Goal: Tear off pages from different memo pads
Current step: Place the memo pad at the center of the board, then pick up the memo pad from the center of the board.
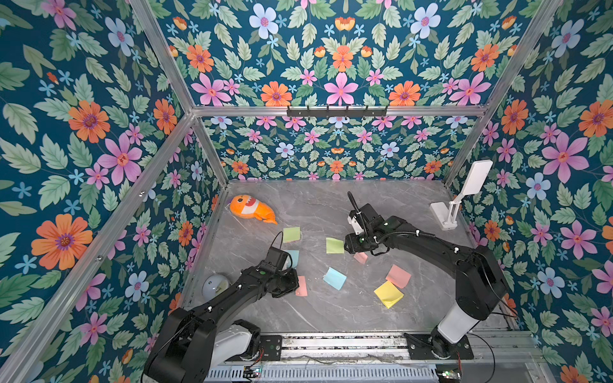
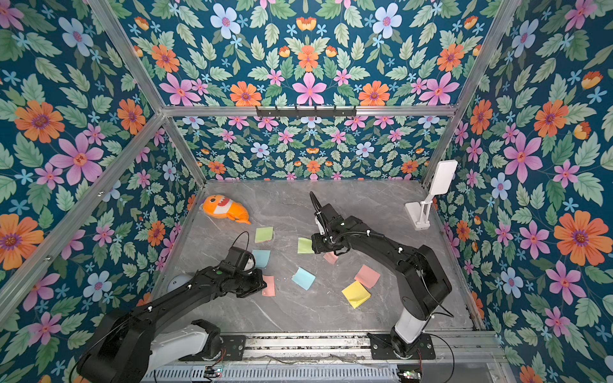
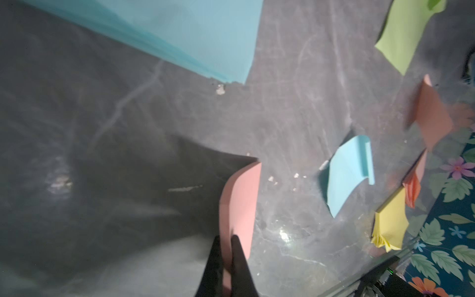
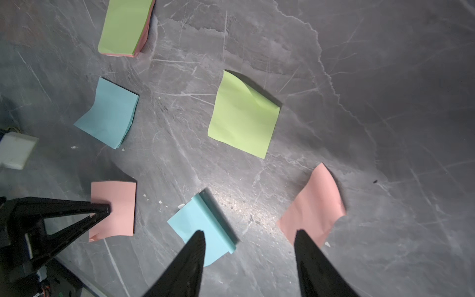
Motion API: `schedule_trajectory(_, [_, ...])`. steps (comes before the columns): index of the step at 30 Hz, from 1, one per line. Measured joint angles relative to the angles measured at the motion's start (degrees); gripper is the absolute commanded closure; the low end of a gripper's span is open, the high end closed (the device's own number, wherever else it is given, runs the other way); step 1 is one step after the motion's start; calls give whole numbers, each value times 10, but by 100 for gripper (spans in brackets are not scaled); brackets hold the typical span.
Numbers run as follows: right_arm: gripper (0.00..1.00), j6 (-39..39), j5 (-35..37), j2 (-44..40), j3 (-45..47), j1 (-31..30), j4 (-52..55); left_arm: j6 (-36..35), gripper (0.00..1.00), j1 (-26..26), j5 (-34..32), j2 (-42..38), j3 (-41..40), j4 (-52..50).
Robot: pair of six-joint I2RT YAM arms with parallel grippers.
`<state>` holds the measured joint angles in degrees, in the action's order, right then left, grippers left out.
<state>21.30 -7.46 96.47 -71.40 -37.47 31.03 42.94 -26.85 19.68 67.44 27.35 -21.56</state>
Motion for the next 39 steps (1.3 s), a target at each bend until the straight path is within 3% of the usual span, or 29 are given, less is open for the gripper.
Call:
schedule_trajectory(5, [42,8,2,-21,35,-2,-20,-9,82,-10,-49,41,36,-36])
schedule_trajectory(10, [36,9,37,-68,68,4,-29,-9,57,-47,-152,86,94,-108])
schedule_trajectory(16, [21,52,87,-109,127,64,-31,0,52,-71,-249,112,161,-194])
schedule_trajectory(19, [25,78,85,-118,148,124,-33,-14,51,-91,-291,123,227,-212])
schedule_trajectory(23, [26,119,57,-155,214,224,-56,-73,51,-119,-276,193,308,-139])
schedule_trajectory(28, [26,158,14,-196,268,299,-75,-142,50,-137,-176,335,407,20])
schedule_trajectory(33, [27,195,-29,-177,266,339,-118,-174,50,-139,-89,485,567,117])
schedule_trajectory(39, [35,245,-58,-106,246,344,-183,-176,49,-152,-27,623,715,178])
